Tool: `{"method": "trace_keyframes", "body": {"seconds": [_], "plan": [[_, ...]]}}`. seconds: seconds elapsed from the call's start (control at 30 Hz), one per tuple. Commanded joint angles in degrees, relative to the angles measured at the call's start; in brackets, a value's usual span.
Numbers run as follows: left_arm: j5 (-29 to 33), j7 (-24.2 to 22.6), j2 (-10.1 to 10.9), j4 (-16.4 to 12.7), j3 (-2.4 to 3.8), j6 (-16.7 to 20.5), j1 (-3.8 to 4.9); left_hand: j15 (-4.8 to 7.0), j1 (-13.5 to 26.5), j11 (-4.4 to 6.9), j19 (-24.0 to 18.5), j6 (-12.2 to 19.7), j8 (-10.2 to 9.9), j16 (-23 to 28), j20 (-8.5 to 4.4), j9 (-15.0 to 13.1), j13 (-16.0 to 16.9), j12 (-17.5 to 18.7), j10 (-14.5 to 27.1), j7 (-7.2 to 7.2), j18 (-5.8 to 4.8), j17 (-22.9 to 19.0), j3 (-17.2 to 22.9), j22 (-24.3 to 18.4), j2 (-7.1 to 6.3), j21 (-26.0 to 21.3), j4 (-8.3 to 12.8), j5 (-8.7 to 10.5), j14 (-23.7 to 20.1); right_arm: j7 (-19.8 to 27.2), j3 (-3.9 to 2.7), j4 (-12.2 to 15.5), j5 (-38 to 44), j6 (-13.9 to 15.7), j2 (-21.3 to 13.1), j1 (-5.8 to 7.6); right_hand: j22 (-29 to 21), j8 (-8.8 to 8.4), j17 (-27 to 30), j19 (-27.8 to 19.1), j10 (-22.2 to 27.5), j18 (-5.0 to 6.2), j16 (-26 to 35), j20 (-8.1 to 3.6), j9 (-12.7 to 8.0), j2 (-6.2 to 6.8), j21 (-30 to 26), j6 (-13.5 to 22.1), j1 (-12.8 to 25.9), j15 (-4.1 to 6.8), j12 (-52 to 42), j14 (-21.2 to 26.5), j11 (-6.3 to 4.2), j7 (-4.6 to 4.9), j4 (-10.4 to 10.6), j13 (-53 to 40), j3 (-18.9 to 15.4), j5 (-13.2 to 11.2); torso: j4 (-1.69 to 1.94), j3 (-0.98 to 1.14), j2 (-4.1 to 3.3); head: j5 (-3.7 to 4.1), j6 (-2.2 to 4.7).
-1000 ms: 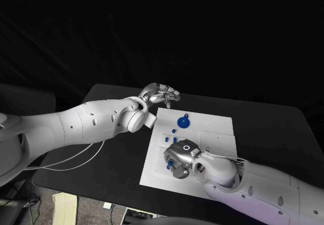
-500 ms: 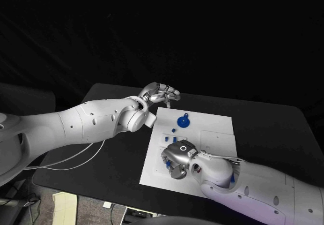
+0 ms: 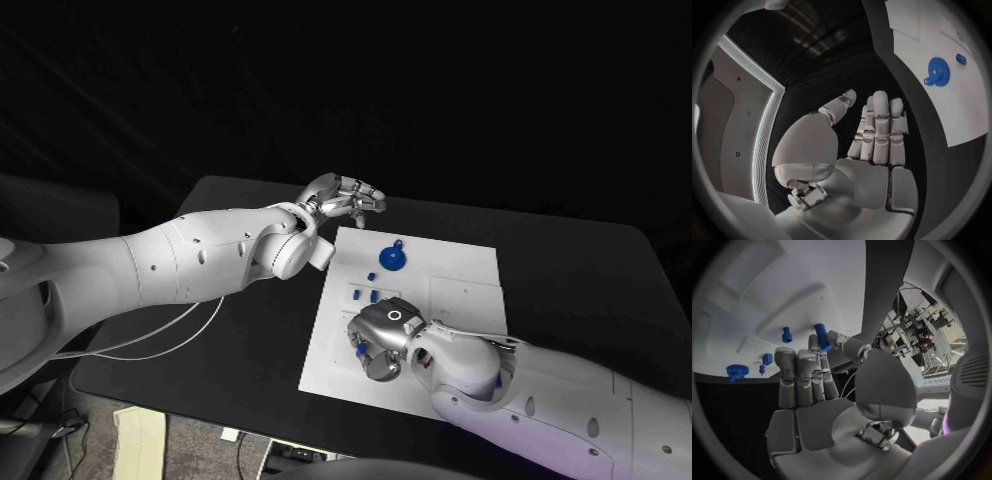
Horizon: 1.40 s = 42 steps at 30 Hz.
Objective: Assemble the parts on the task board
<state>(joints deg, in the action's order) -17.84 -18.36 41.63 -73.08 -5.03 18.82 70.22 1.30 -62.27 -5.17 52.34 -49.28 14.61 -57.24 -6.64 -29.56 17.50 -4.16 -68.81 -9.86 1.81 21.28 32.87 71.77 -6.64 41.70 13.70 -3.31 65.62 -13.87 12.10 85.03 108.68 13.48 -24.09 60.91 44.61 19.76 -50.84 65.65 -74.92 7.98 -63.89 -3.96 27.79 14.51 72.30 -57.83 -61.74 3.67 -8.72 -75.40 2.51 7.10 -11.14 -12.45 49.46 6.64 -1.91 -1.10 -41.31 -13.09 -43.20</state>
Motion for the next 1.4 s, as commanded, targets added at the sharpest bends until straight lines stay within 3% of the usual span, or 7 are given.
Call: {"method": "trace_keyframes", "body": {"seconds": [0.03, 0.6, 1.0, 1.07, 1.2, 1.27, 1.4], "plan": [[0.26, -0.36, -0.08, -0.16, 0.04, -0.61, 0.04, -0.13, 0.36, -0.06, 0.07, 0.17, -0.02, 0.37, -0.15, 0.09, 0.06, 0.18, 0.48, -0.12, 1.94, 0.09, -0.26, 0.10, 0.07, -0.36, -0.13, 0.09, 0.29, 0.90, 0.36, -0.03, -2.14, 1.00, -0.08, -0.43, 0.06, -1.07, 0.07, 0.26, 2.36, 7.02, 0.03, 0.11, -0.55, 1.61, -0.26, 2.22, 1.10, -0.54, 1.19, 0.25, 0.83, 0.76, -0.27, 0.47, -2.37, -1.48, -0.03, 0.01, 0.01, -0.04, 0.05], [0.26, -0.25, 0.08, -0.13, 0.04, -0.55, 0.04, -0.15, 0.40, -0.08, 0.09, 0.39, -0.11, 0.43, -0.14, 0.14, 0.05, 0.21, 0.58, -0.20, 1.95, 0.17, -0.30, 0.15, 0.00, -0.42, -0.13, 0.10, 0.29, -1.59, 0.35, 0.50, -2.17, 8.44, -1.44, -0.41, -0.05, -2.37, 0.28, 0.35, 4.98, 7.02, -0.05, 0.44, -1.22, 2.52, -1.17, 4.75, 0.12, -1.64, 2.93, 0.37, 1.96, 1.89, -0.18, 1.07, -3.88, -1.93, 0.01, 0.00, 0.01, 0.21, 0.28], [0.26, -0.25, 0.43, -0.13, 0.03, -0.50, 0.04, -0.15, 0.38, -0.09, 0.10, 0.56, -0.19, 0.46, -0.14, 0.18, 0.05, 0.22, 0.63, -0.27, 1.96, 0.23, -0.30, 0.18, -0.04, -0.45, -0.12, 0.10, 0.30, 1.08, 0.04, 5.41, -7.68, 12.43, -6.10, 0.44, 0.12, -2.86, 0.39, 0.05, 6.17, 7.02, -0.04, 0.57, -1.44, 2.76, -1.53, 6.11, 1.88, -2.06, 3.69, 0.72, 2.39, 2.44, -1.69, 1.39, -5.67, -2.69, -0.04, 0.03, 0.02, 0.36, 0.37], [0.26, -0.25, 0.46, -0.09, 0.03, -0.49, 0.04, -0.16, 0.38, -0.09, 0.11, 0.58, -0.20, 0.46, -0.14, 0.19, 0.05, 0.22, 0.63, -0.27, 1.96, 0.24, -0.30, 0.19, -0.05, -0.46, -0.12, 0.10, 0.30, 2.13, -0.45, 6.64, -9.50, 13.58, -7.57, 0.62, 0.19, -2.87, 0.39, 0.05, 6.23, 7.02, -0.09, 0.57, -1.44, 2.75, -1.53, 6.27, 2.64, -2.09, 3.74, 0.74, 2.42, 2.51, -1.98, 1.41, -6.57, -2.70, -0.05, 0.05, 0.01, 0.43, 0.50], [0.26, -0.28, 0.50, 0.10, 0.02, -0.50, 0.04, -0.16, 0.37, -0.09, 0.11, 0.60, -0.20, 0.47, -0.14, 0.19, 0.06, 0.22, 0.64, -0.28, 1.96, 0.26, -0.30, 0.20, -0.05, -0.46, -0.12, 0.10, 0.30, 4.53, -2.89, 8.69, -16.96, 14.00, -11.37, 1.23, 0.28, -2.70, 0.43, 0.19, 6.04, 7.02, -0.19, 0.60, -1.36, 2.71, -1.59, 6.26, 4.31, -2.07, 3.66, 0.70, 2.40, 2.49, -1.51, 1.37, -8.05, -2.91, -0.03, 0.06, 0.04, 0.80, 0.86], [0.26, -0.32, 0.58, 0.16, 0.02, -0.51, 0.04, -0.16, 0.37, -0.09, 0.11, 0.60, -0.20, 0.47, -0.14, 0.19, 0.06, 0.21, 0.64, -0.28, 1.96, 0.26, -0.30, 0.20, -0.05, -0.47, -0.12, 0.10, 0.31, 5.32, -4.56, 9.39, -22.92, 12.72, -13.45, 1.68, 0.31, -2.50, 0.47, 0.34, 5.72, 7.02, -0.23, 0.59, -1.29, 2.64, -1.63, 6.02, 5.07, -1.96, 3.50, 0.64, 2.30, 2.38, -0.55, 1.28, -8.47, -2.74, -0.08, 0.07, 0.11, 1.02, 0.98], [0.27, -0.33, 0.53, 0.54, 0.00, -0.51, 0.03, -0.16, 0.37, -0.09, 0.12, 0.59, -0.19, 0.48, -0.14, 0.19, 0.06, 0.21, 0.63, -0.28, 1.96, 0.28, -0.30, 0.21, -0.05, -0.47, -0.12, 0.10, 0.31, 5.36, -6.30, 9.57, -37.42, 8.32, -17.71, 3.56, 0.50, -1.75, 0.50, 0.73, 2.55, 7.02, -0.43, 0.39, -0.92, 2.31, -1.54, 4.90, 5.67, -0.87, 1.56, 0.40, 1.17, 1.86, 1.48, 0.00, -9.30, -2.70, -0.22, 0.13, 0.20, 2.06, 1.42]]}}
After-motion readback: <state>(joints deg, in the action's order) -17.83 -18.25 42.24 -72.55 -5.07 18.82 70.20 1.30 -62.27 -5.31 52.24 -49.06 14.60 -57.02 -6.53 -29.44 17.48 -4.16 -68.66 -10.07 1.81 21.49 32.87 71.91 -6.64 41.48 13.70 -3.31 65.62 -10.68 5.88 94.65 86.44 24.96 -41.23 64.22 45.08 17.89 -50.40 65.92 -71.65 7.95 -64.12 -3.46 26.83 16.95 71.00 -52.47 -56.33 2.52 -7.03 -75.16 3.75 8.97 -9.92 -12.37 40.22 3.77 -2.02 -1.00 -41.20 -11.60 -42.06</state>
